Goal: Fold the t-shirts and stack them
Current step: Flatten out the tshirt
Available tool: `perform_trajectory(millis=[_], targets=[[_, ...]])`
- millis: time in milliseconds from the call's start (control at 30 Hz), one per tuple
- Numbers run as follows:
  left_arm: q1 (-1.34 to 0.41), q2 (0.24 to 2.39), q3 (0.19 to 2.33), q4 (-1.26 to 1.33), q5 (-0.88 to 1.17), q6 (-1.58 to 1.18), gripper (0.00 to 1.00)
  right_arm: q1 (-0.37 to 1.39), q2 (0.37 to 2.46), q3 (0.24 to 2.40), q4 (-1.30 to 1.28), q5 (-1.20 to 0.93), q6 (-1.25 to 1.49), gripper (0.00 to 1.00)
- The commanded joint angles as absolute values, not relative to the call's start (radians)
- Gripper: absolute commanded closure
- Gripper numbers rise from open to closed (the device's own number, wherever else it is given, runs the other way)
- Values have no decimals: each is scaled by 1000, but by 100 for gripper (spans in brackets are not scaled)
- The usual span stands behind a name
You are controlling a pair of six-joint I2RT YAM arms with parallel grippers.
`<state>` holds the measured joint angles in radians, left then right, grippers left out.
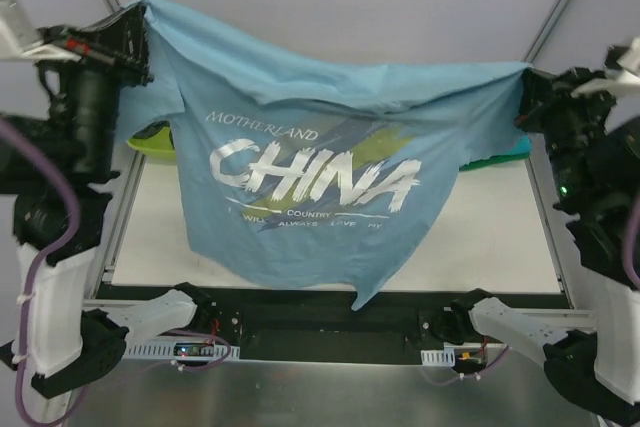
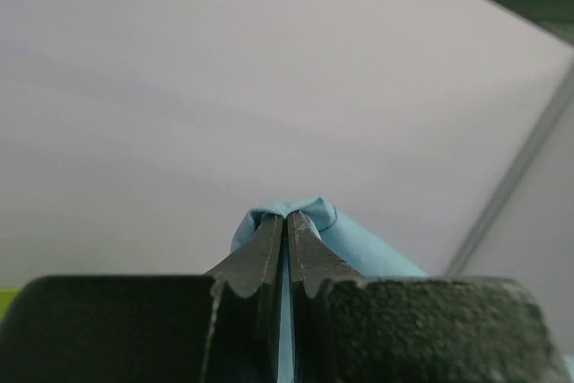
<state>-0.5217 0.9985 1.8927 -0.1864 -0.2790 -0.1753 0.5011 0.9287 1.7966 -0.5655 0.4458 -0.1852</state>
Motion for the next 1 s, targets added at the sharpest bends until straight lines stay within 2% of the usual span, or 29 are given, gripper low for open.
perform_trajectory(millis=[0,167,267,300,367,433,600,767,867,967], targets=[[-468,1216,1897,-60,-491,-20,100,454,1191,1877,-512,519,-337,100],[-310,1578,2182,-173,-352,-121,100,296,1475,2086,-431,367,-314,99],[-259,1787,2558,-277,-212,-155,100,236,1645,2329,-448,298,-302,100],[-253,1820,2648,-290,-192,-163,100,230,1698,2435,-475,292,-302,100],[-232,1786,2651,-267,-114,-192,100,224,1743,2548,-488,285,-314,100],[-212,1689,2469,-183,-32,-228,100,216,1695,2495,-431,255,-313,100],[-210,1505,2131,-172,-37,-241,100,180,1465,2062,-336,141,-264,100],[-210,1266,1612,-199,-103,-274,100,141,1304,1674,-347,34,-325,100],[-210,1142,1302,-216,-59,-368,100,133,1232,1426,-318,-73,-333,100],[-210,1063,1033,-236,-35,-480,100,130,1198,1234,-311,-66,-296,100]])
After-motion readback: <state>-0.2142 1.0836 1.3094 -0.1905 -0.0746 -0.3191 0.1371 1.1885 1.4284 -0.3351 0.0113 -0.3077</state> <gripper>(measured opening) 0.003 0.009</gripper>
